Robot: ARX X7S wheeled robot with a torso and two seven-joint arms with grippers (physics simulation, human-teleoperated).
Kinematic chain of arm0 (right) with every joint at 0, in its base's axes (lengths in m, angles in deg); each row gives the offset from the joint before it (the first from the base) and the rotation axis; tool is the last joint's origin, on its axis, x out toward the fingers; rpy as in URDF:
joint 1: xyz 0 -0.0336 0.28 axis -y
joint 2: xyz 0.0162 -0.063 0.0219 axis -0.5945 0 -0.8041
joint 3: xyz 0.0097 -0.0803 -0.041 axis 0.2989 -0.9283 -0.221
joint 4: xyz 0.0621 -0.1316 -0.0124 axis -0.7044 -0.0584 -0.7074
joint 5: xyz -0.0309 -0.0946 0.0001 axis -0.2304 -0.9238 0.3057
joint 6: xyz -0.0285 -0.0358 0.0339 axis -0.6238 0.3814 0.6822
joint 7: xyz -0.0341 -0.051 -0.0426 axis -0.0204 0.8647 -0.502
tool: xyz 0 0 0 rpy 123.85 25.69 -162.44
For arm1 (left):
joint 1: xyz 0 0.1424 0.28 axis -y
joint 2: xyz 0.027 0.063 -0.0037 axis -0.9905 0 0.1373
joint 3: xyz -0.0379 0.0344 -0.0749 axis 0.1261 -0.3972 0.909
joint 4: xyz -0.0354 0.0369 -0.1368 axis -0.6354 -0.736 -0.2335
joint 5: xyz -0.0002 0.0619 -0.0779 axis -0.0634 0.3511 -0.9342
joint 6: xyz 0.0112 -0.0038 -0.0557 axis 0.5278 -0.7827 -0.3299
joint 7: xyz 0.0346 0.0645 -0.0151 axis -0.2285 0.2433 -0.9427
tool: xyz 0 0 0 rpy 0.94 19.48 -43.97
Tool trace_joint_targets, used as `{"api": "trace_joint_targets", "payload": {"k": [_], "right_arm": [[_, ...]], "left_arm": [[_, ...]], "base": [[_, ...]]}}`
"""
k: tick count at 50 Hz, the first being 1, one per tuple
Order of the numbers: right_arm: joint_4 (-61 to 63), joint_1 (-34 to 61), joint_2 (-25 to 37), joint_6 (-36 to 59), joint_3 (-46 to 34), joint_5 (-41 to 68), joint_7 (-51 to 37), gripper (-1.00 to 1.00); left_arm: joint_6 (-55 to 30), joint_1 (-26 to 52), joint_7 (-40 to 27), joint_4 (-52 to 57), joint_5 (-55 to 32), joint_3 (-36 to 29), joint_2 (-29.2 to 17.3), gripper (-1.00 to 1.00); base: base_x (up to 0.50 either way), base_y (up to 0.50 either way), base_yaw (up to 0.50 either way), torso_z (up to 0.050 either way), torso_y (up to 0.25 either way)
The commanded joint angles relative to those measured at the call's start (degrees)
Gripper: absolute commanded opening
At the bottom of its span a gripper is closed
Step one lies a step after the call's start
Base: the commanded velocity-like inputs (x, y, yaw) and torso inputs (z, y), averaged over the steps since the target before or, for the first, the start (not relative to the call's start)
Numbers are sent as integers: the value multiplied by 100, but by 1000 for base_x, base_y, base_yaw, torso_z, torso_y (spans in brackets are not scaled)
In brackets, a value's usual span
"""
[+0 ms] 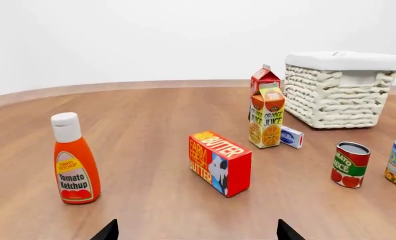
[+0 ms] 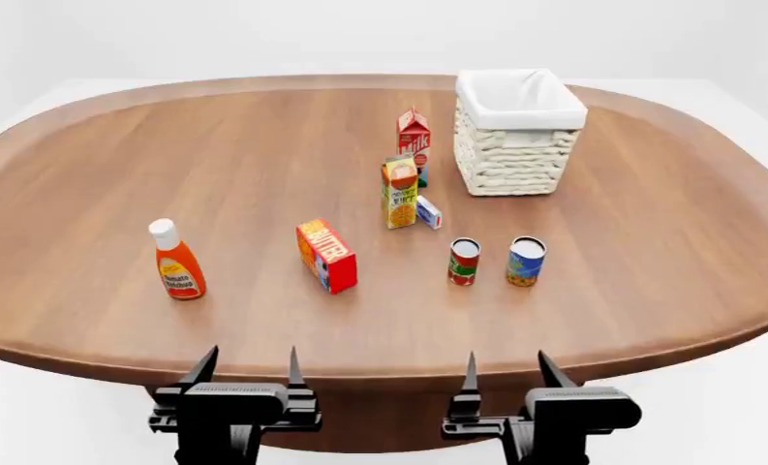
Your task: Pick up the cream cheese box and the butter, and put them in the basket.
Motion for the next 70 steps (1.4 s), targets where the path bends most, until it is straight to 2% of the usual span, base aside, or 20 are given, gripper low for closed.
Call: {"api": "trace_joint_targets", "payload": {"k": [1, 14, 18, 22, 25, 32, 36, 43, 70], "right_arm": [[-34, 0, -51, 2, 53, -44, 58, 100], [-1, 1, 84, 48, -113, 114, -111, 100], [380, 41, 131, 87, 106, 341, -247, 100], [1271, 327, 233, -125, 875, 964, -536, 100], [2028, 486, 391, -339, 1281, 1035, -774, 100], [2913, 534, 494, -1048, 1748, 1759, -728, 100], [2942, 489, 609, -972, 1572, 1417, -689, 100], [3311, 332, 761, -941, 1353, 1730, -460, 100], [3544, 287, 1041, -504, 1018, 1828, -474, 100]], "left_arm": [[-48, 9, 66, 13, -9, 80, 65, 100], [-115, 1, -104, 114, -175, -82, -83, 100], [-57, -19, -244, 707, -168, 40, -210, 100], [-9, 78, -607, 1790, -255, 650, -422, 100], [-69, 76, -817, 2483, -312, 1063, -574, 100], [26, -57, -1034, 3540, -377, 1751, -864, 100], [177, -109, -1112, 3641, -231, 1833, -898, 100], [316, -188, -1184, 3850, -182, 1963, -941, 100], [92, -158, -1266, 3868, -410, 2006, -1070, 100]], "base": [[0, 0, 0, 0, 0], [0, 0, 0, 0, 0], [0, 0, 0, 0, 0], [0, 0, 0, 0, 0], [0, 0, 0, 0, 0], [0, 0, 0, 0, 0], [0, 0, 0, 0, 0], [98, 0, 0, 0, 0], [496, 0, 0, 0, 0]]}}
